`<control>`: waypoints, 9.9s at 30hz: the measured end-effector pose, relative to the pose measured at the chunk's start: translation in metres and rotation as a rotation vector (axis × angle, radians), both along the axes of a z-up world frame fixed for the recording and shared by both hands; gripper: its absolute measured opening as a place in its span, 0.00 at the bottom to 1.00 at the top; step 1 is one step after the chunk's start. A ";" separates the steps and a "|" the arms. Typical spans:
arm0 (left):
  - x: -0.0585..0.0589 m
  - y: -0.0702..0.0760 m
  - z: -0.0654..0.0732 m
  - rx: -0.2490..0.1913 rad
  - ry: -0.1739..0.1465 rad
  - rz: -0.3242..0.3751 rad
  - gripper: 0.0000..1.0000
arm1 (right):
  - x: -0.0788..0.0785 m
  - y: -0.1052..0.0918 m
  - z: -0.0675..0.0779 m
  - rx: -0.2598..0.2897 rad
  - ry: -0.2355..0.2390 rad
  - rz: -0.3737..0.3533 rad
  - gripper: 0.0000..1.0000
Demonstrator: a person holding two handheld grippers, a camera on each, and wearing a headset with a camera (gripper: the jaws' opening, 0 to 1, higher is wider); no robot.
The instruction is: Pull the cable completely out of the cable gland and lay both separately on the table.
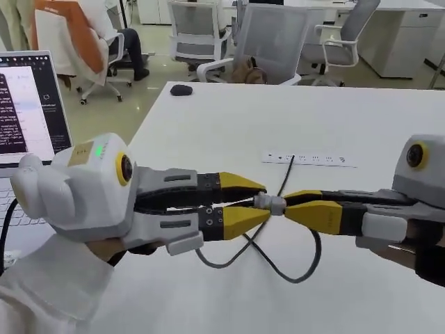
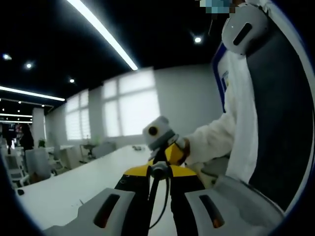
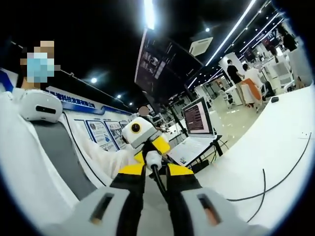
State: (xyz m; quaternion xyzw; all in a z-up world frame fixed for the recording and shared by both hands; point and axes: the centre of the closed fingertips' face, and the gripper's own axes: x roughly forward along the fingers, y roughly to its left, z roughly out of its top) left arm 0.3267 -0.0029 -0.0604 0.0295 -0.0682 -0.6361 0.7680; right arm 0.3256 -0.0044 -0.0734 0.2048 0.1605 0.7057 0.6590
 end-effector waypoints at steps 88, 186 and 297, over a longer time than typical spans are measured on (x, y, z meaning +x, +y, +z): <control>0.003 0.005 0.000 -0.105 0.099 -0.015 0.16 | -0.005 0.009 0.003 -0.022 -0.063 -0.019 0.12; 0.003 0.004 -0.051 0.012 0.428 -0.019 0.17 | -0.004 -0.010 -0.054 -0.267 -0.430 -0.017 0.03; 0.004 0.009 -0.069 0.082 0.445 -0.013 0.17 | 0.008 -0.020 -0.076 -0.402 -0.476 -0.038 0.28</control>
